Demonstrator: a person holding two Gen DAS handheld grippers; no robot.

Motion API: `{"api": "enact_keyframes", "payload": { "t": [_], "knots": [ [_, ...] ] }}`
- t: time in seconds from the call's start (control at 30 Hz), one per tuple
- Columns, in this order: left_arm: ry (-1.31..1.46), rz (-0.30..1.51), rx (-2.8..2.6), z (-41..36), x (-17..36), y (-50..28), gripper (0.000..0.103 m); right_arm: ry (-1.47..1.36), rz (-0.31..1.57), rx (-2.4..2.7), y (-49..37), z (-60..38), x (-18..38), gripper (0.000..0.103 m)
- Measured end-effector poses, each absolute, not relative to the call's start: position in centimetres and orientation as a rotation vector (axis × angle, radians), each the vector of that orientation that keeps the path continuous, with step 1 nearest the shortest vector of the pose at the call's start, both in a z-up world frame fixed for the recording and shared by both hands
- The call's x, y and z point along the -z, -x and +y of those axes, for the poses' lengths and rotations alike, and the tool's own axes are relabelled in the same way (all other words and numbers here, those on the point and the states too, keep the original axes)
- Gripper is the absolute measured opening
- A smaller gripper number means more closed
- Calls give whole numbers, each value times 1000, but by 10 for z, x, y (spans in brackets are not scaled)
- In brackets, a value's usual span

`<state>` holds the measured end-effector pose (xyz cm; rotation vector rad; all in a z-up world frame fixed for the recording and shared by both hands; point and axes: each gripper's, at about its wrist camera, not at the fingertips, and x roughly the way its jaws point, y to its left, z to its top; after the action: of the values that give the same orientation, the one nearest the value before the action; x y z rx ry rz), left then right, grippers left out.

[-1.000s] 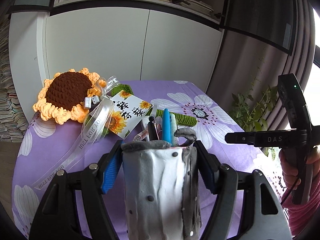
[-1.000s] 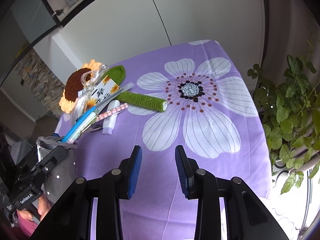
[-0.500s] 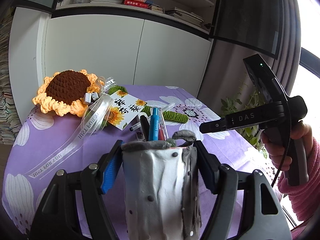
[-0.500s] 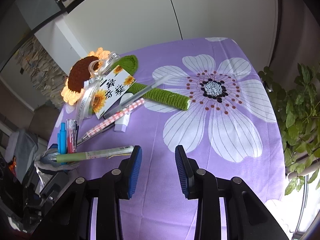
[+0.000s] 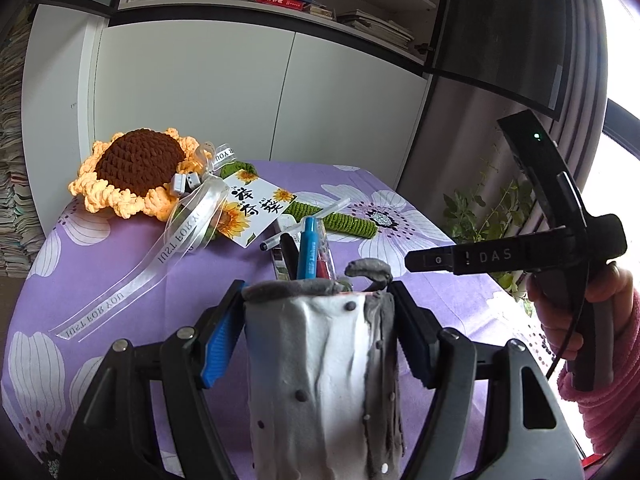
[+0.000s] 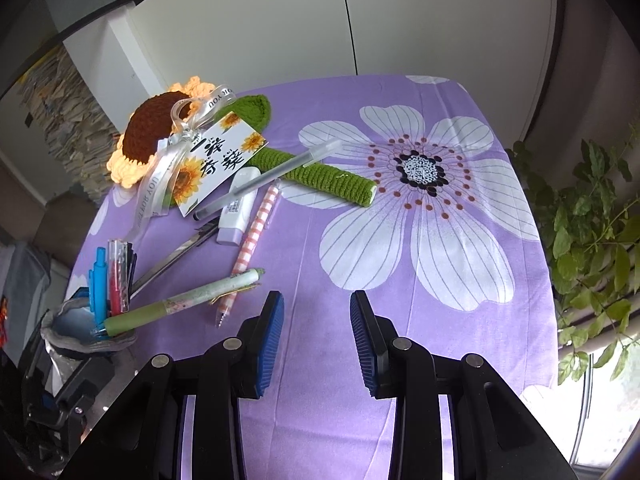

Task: Organize stationery
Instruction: 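Set the pen holder on the table and open the left gripper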

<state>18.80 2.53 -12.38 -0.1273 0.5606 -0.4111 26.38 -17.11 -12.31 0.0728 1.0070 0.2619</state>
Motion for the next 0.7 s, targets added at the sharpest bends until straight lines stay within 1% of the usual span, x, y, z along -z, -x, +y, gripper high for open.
{"api": "enact_keyframes", "payload": {
  "t": [0.1,0.2,0.33,0.7],
  "knots": [
    [148,541,395,21,118,-199,69,-57,972,-250,-256,-170,116,35],
    [125,464,352,13,110,-205,69,-55,957,-247,-249,-171,113,35],
    [104,439,318,4,115,-217,69,-66,946,-224,-243,-177,112,35],
    [-12,391,326,-3,113,-183,71,-104,919,-206,-226,-193,108,35]
  ]
}}
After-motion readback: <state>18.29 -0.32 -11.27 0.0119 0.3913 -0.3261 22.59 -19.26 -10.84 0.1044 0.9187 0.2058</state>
